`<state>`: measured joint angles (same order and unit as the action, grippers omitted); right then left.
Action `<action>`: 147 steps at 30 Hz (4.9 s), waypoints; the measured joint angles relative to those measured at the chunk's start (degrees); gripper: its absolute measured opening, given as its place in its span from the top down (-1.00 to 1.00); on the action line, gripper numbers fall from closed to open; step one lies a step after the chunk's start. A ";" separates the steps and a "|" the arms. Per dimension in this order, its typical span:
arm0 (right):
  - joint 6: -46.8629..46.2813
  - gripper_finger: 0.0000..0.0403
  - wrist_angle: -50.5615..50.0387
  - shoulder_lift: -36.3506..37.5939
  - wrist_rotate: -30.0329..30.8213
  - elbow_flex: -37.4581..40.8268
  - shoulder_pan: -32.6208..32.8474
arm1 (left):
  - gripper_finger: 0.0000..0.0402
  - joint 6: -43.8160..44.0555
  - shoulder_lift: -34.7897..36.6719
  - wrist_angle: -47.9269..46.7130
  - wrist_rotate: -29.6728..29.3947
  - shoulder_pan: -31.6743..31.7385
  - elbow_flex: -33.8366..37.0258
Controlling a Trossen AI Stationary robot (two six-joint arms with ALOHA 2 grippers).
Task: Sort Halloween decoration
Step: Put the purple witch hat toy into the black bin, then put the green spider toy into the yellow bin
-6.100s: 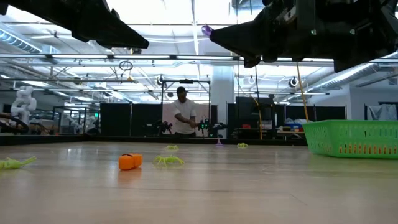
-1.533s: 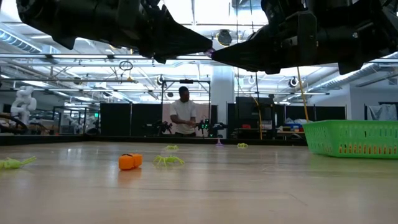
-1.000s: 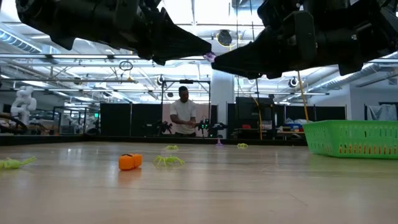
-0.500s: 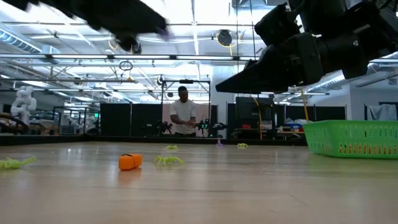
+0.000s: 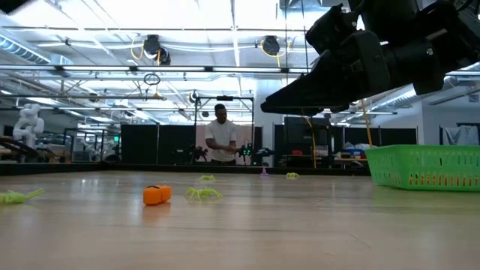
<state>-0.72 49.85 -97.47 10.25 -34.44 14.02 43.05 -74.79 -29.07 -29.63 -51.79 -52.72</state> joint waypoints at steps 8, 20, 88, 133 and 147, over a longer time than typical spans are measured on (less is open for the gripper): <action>-2.24 0.03 0.02 0.00 -0.01 0.00 0.03 | 1.00 16.87 -4.56 -4.49 8.36 -9.10 -1.81; -2.70 0.03 2.22 0.00 -0.01 0.00 1.78 | 1.00 27.19 -13.81 -5.76 16.05 -11.76 -1.72; -6.13 0.03 -24.23 -7.33 2.13 -18.70 10.10 | 0.22 -3.13 -19.45 -4.52 -0.62 8.65 -5.04; -13.61 0.57 -35.82 -24.10 2.12 -32.87 6.60 | 0.22 -19.56 -26.34 16.87 -14.19 10.85 -5.00; -10.88 0.97 -35.72 -24.15 -0.08 -32.79 6.04 | 0.22 -19.54 -26.34 16.60 -14.11 10.84 -5.00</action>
<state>-11.61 14.13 -121.62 10.17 -67.22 20.06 23.51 -101.12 -12.47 -43.75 -40.95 -57.71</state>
